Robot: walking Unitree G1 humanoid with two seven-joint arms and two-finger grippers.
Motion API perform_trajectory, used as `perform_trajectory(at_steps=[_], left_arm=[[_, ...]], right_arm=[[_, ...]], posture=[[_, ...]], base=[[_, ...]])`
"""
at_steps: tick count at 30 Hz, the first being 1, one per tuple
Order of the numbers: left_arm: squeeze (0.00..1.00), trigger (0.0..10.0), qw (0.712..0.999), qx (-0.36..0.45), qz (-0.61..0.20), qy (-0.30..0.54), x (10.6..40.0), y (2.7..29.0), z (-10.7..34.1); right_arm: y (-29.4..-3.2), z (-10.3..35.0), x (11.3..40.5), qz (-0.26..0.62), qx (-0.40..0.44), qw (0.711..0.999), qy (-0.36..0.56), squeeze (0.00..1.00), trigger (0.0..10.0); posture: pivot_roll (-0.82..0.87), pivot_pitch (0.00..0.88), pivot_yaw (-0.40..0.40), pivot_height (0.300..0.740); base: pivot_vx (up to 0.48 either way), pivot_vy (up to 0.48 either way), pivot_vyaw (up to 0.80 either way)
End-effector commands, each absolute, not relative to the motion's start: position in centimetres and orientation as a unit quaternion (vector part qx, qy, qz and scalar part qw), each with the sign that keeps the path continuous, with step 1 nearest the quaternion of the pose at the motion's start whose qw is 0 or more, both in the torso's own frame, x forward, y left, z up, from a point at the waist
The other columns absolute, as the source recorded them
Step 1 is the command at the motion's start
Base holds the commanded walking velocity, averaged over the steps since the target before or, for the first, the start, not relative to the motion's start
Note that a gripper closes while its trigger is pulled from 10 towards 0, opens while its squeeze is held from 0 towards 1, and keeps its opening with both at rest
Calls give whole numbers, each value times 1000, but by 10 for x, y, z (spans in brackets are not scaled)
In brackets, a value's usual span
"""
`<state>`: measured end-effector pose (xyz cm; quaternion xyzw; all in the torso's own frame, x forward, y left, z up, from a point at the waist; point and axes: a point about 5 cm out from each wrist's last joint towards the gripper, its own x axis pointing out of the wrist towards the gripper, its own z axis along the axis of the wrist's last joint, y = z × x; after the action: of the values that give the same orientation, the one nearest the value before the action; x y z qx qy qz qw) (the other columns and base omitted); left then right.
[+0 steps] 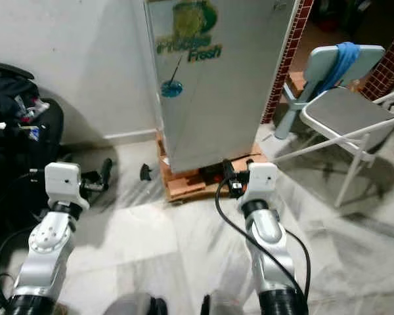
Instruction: Restocking fridge
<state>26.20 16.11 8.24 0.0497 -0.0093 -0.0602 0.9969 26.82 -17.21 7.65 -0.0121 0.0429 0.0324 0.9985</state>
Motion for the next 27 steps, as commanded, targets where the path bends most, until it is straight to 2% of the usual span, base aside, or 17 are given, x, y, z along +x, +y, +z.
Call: perform_trajectory(at_steps=[1,5,21,27], left_arm=[[0,10000,996,63,-56,-16,262,171,85],[0,10000,996,61,-60,-14,263,171,85],[0,10000,997,49,-64,-5,260,167,81],[0,10000,997,40,-61,8,256,162,75]], right_arm=[[-168,86,271,34,-3,999,17,0,10000],[-169,89,268,33,20,999,12,0,10000],[-164,95,269,49,10,999,-1,0,10000],[-168,99,271,50,15,999,-9,0,10000]], posture=[[14,38,34,740],[15,43,38,740],[10,56,26,740],[11,57,13,740]], base=[[379,296,0],[396,269,0],[396,270,-800],[95,416,-579]])
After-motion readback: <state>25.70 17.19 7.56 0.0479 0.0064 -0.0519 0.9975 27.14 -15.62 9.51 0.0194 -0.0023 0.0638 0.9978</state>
